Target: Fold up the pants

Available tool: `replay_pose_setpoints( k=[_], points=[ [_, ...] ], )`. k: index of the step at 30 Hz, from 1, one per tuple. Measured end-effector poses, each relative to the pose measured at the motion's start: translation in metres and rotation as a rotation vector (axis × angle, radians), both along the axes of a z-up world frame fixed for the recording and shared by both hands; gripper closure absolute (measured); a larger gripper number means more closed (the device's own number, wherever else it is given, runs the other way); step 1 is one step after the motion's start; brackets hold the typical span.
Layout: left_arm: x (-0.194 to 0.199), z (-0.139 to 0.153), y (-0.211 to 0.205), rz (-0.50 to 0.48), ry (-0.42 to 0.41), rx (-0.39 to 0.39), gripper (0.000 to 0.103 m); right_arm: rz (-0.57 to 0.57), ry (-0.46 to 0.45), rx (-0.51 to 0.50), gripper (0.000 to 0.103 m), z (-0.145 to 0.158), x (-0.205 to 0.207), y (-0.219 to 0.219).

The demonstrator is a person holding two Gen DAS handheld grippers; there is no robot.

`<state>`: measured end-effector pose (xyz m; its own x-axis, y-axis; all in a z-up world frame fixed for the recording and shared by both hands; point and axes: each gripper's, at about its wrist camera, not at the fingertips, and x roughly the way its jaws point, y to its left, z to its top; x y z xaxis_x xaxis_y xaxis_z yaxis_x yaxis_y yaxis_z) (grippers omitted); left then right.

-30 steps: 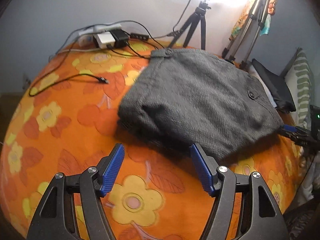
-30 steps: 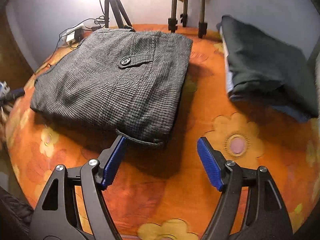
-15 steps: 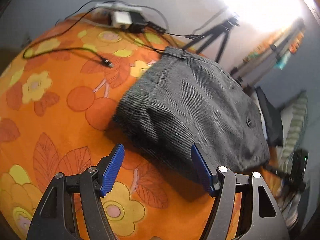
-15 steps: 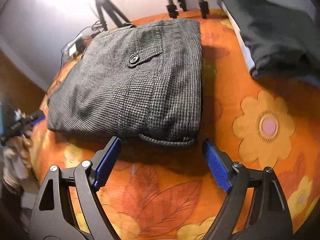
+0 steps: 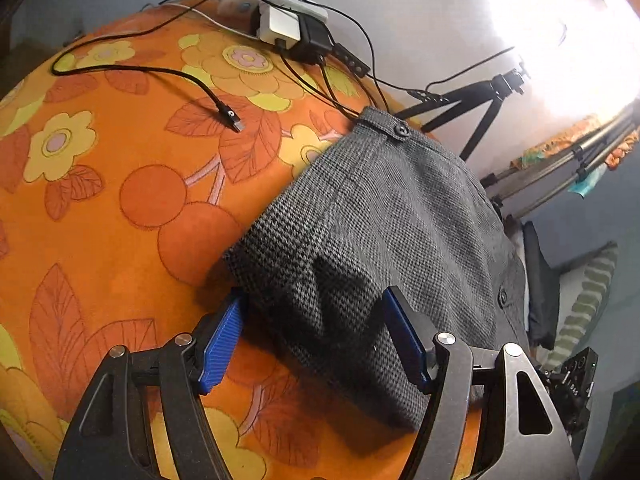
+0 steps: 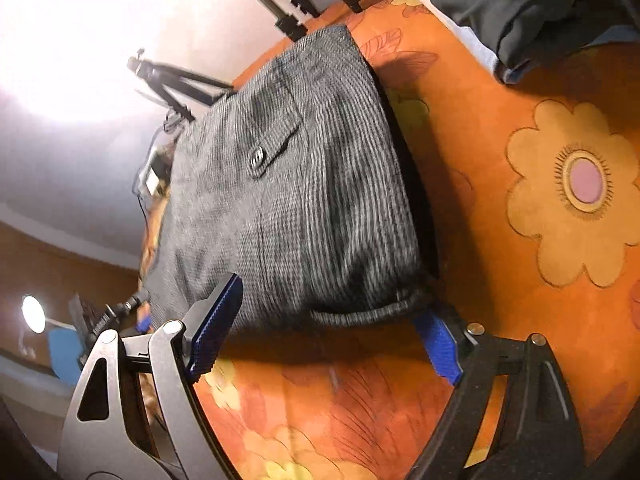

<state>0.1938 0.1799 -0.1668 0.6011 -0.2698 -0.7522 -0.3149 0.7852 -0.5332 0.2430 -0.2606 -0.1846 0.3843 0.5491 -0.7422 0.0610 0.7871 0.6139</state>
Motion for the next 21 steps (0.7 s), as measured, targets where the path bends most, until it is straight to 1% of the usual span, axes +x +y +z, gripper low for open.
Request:
replay_pose_setpoints(
  k=[2, 3, 4, 5, 6, 7, 8, 9, 10, 12, 14, 15, 16, 17, 18, 19, 21],
  points=[
    [0.001, -0.001, 0.001, 0.013, -0.004, 0.007, 0.036, -0.005, 0.004, 0.007, 0.021, -0.001, 0.004, 0.003],
    [0.002, -0.001, 0.001, 0.02, -0.002, 0.022, 0.041, -0.015, 0.002, -0.005, 0.028, 0.0, 0.005, 0.004],
    [0.002, 0.0, 0.0, 0.027, -0.002, 0.049, 0.056, -0.018, -0.003, -0.012, 0.034, 0.0, 0.005, 0.005],
    [0.001, 0.001, -0.002, 0.031, -0.002, 0.081, 0.064, -0.019, -0.01, -0.027, 0.039, 0.001, 0.005, 0.007],
    [0.001, 0.002, -0.003, 0.032, -0.005, 0.106, 0.075, -0.012, -0.019, -0.057, 0.052, 0.002, 0.005, 0.01],
    [-0.001, 0.002, -0.002, 0.032, -0.013, 0.111, 0.078, -0.006, -0.029, -0.073, 0.062, 0.003, 0.005, 0.011],
    [-0.002, 0.005, -0.003, 0.03, -0.027, 0.118, 0.08, 0.0, -0.054, -0.099, 0.067, 0.008, 0.003, 0.013],
    [-0.004, 0.008, -0.005, 0.027, -0.037, 0.14, 0.081, 0.008, -0.084, -0.124, 0.076, 0.014, 0.004, 0.014],
    [-0.004, 0.011, -0.008, 0.019, -0.046, 0.161, 0.081, 0.013, -0.119, -0.165, 0.079, 0.022, 0.002, 0.016],
    [-0.004, 0.015, -0.014, 0.006, -0.039, 0.225, 0.081, 0.031, -0.183, -0.242, 0.079, 0.038, -0.002, 0.023],
    [-0.004, 0.013, -0.016, 0.005, -0.012, 0.265, 0.078, 0.063, -0.179, -0.243, 0.076, 0.036, -0.003, 0.025],
    [-0.003, 0.011, -0.015, 0.008, 0.003, 0.273, 0.073, 0.079, -0.143, -0.231, 0.069, 0.03, -0.001, 0.025],
    [-0.003, 0.01, -0.013, 0.016, 0.01, 0.272, 0.07, 0.087, -0.112, -0.22, 0.059, 0.026, 0.0, 0.023],
    [-0.004, 0.01, -0.01, 0.02, 0.014, 0.268, 0.069, 0.089, -0.088, -0.208, 0.054, 0.021, 0.001, 0.019],
    [-0.006, 0.011, -0.009, 0.026, 0.015, 0.279, 0.064, 0.079, -0.078, -0.198, 0.048, 0.018, -0.002, 0.013],
    [-0.008, 0.015, -0.007, 0.035, 0.008, 0.302, 0.062, 0.058, -0.075, -0.186, 0.047, 0.017, -0.003, 0.005],
    [-0.013, 0.026, -0.005, 0.049, -0.02, 0.348, 0.062, 0.027, -0.068, -0.163, 0.043, 0.014, -0.006, -0.012]
  ],
)
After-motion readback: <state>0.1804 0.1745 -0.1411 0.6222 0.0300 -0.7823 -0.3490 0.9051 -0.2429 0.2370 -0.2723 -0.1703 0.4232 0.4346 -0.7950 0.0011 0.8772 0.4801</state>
